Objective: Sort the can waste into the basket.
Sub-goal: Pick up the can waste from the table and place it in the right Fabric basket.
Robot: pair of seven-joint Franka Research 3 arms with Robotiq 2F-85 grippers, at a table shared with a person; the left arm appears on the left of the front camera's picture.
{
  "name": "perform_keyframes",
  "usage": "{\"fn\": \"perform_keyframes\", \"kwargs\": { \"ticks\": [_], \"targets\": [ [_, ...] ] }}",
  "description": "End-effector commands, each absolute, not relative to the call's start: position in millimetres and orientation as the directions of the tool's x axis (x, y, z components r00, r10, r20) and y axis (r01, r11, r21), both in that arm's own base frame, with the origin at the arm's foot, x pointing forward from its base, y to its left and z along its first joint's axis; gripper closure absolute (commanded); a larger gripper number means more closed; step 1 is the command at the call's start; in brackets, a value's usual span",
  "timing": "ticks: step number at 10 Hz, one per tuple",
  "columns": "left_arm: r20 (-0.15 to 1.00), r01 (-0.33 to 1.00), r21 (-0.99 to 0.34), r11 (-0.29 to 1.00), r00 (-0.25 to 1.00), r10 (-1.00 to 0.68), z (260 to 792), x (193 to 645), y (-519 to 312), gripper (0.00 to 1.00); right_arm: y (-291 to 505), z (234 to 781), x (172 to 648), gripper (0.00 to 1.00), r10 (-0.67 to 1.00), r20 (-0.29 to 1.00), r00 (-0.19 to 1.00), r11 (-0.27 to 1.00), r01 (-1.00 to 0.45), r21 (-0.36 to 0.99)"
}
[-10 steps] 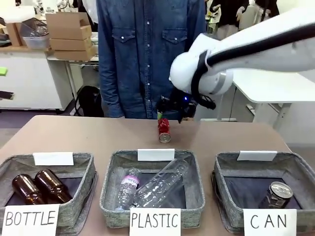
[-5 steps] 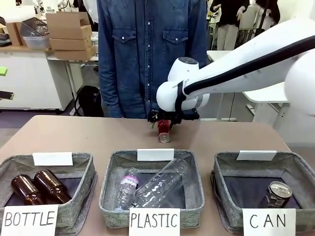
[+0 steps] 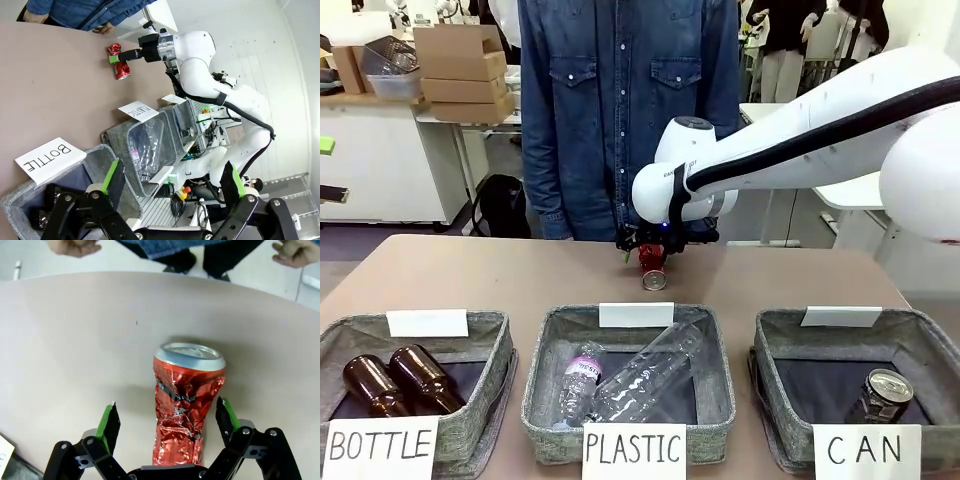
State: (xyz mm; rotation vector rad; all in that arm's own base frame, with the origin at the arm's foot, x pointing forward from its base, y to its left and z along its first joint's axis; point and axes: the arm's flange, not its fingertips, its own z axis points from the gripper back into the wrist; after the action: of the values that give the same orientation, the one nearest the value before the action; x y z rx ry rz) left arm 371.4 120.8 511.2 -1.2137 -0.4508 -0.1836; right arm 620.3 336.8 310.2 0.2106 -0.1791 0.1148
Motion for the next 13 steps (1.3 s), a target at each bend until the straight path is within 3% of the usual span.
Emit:
{"fn": "perform_keyframes", "kwargs": {
  "ticks": [1, 2, 3, 5, 6, 7, 8, 13],
  "targets": [
    [0.444, 0.392, -0.854, 0.342, 0.892, 0.088, 512.9, 369.0, 121.8, 0.00, 334.0, 314.1, 622.4, 0.44, 0.081, 0.171, 0.982, 0.976, -0.113, 0.186],
    [0.444, 0.392, -0.854, 0.342, 0.892, 0.088, 512.9, 369.0, 121.8, 0.00, 332.7, 313.7, 622.3, 0.59, 0.065, 0.162, 0.985, 0.977, -0.096, 0.189],
    [0.444, 0.392, -0.854, 0.342, 0.892, 0.088, 512.9, 369.0, 121.8, 0.00, 331.0, 312.2, 623.0, 1.00, 0.053, 0.151, 0.987, 0.974, -0.085, 0.211],
    [0.444, 0.392, -0.854, 0.342, 0.892, 0.088, 512.9, 369.0, 121.8, 0.00, 329.8, 310.7, 622.9, 1.00, 0.052, 0.140, 0.989, 0.975, -0.081, 0.208],
    [0.444, 0.392, -0.854, 0.342, 0.892, 0.088, 512.9, 369.0, 121.8, 0.00, 329.0, 310.2, 623.4, 0.87, 0.029, 0.134, 0.991, 0.975, -0.057, 0.213],
    [0.444, 0.392, -0.854, 0.342, 0.892, 0.088, 512.9, 369.0, 121.8, 0.00, 328.7, 310.2, 622.9, 0.97, 0.024, 0.133, 0.991, 0.977, -0.052, 0.207],
    [0.444, 0.392, -0.854, 0.342, 0.892, 0.088, 512.9, 369.0, 121.8, 0.00, 328.7, 310.7, 623.0, 1.00, 0.022, 0.129, 0.991, 0.978, -0.048, 0.204],
    [0.444, 0.392, -0.854, 0.342, 0.892, 0.088, 512.9, 369.0, 121.8, 0.00, 319.9, 328.8, 609.2, 1.00, 0.059, 0.079, 0.995, 0.975, -0.075, 0.208]
  ]
}}
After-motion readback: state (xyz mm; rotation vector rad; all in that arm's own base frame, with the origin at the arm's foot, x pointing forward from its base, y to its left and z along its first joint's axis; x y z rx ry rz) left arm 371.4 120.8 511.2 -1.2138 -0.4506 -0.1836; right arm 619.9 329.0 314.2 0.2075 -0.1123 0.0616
